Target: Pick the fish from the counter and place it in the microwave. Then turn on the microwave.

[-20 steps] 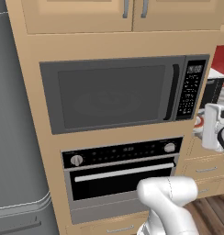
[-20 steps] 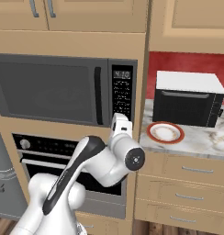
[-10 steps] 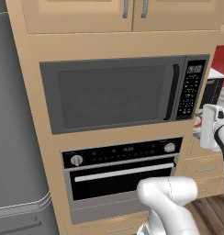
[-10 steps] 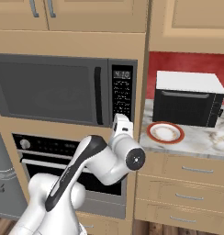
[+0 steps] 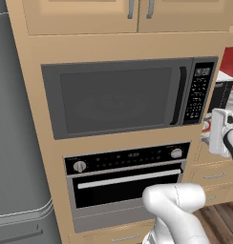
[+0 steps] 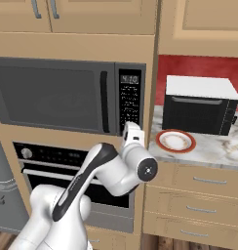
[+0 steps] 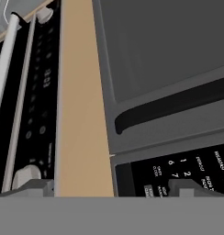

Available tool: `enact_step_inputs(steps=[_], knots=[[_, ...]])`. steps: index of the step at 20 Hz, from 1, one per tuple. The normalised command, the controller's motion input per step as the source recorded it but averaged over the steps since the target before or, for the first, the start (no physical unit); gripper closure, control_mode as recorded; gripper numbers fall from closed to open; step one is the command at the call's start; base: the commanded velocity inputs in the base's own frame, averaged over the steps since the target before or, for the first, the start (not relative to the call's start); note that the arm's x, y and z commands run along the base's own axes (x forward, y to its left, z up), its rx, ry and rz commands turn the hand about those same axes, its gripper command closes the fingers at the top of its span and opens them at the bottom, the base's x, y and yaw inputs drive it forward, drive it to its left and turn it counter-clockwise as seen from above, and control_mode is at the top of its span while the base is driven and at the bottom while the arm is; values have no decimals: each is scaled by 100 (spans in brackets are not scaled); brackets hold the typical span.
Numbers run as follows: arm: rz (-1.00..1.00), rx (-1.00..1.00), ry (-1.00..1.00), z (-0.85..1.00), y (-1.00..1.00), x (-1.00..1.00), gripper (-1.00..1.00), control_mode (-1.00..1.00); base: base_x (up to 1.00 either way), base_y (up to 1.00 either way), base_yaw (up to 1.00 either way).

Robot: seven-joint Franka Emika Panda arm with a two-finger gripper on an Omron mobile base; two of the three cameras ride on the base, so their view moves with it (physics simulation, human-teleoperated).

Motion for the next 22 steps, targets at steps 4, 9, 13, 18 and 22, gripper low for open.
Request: enact_step_inputs(steps=[4,9,13,18,22], knots=[[0,0,0,-4,-5,9,-100,-100,0,0,0],[0,0,-1,-4,0,12,-100,-100,0,0,0],[0,0,-1,-1,0,12,-100,-100,0,0,0],[0,0,-1,-3,-1,9,-100,-100,0,0,0],[0,-1,0,-6,-4,5,-100,-100,0,0,0]])
